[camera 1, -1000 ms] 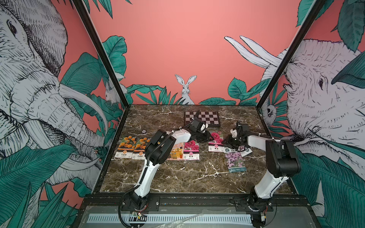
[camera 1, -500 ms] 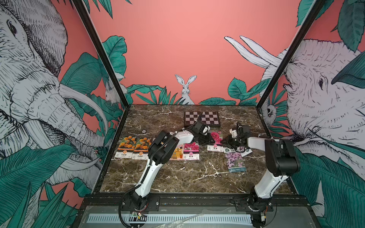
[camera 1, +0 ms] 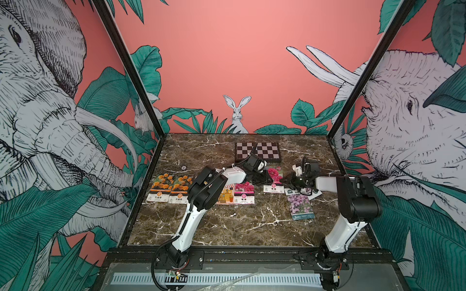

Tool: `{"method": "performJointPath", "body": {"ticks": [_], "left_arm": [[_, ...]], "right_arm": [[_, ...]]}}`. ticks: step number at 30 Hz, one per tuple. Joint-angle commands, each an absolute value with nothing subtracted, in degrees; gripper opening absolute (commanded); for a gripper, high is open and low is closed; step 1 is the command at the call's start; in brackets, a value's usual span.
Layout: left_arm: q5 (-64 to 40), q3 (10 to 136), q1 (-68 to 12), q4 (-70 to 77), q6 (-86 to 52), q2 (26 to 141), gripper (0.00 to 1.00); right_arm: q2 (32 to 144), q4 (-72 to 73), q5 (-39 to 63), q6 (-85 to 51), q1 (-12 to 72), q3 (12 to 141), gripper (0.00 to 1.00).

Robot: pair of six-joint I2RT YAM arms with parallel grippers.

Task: Arrange the seed packets in a row
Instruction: Pick up the seed packet from the center of the board.

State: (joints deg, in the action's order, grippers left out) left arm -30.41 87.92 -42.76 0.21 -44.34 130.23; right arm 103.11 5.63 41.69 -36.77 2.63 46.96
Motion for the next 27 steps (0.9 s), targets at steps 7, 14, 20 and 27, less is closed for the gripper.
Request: {"method": "performJointPath", "body": {"ticks": [7, 14, 20, 27], "left_arm": [[-27.7, 85.0, -42.1, -5.3, -43.7, 129.6, 0.24], [-28.7, 85.6, -41.9, -5.1, -43.4, 128.7, 0.26], [-29.5, 85.7, -40.5, -4.5, -43.1, 123.0, 0.45], [-26.4, 82.0, -35.5, -7.7, -39.5, 113.5, 0.72]], "right_arm": [[106.1, 2.2, 37.6, -33.5, 3.5, 48.9, 0.18], [105.2, 2.9, 38.3, -33.3, 3.9, 49.2, 0.00], [99.0, 3.0, 40.6, -33.8, 3.9, 48.2, 0.00], [90.0, -0.2, 45.6, -35.4, 4.1, 45.2, 0.00]]}}
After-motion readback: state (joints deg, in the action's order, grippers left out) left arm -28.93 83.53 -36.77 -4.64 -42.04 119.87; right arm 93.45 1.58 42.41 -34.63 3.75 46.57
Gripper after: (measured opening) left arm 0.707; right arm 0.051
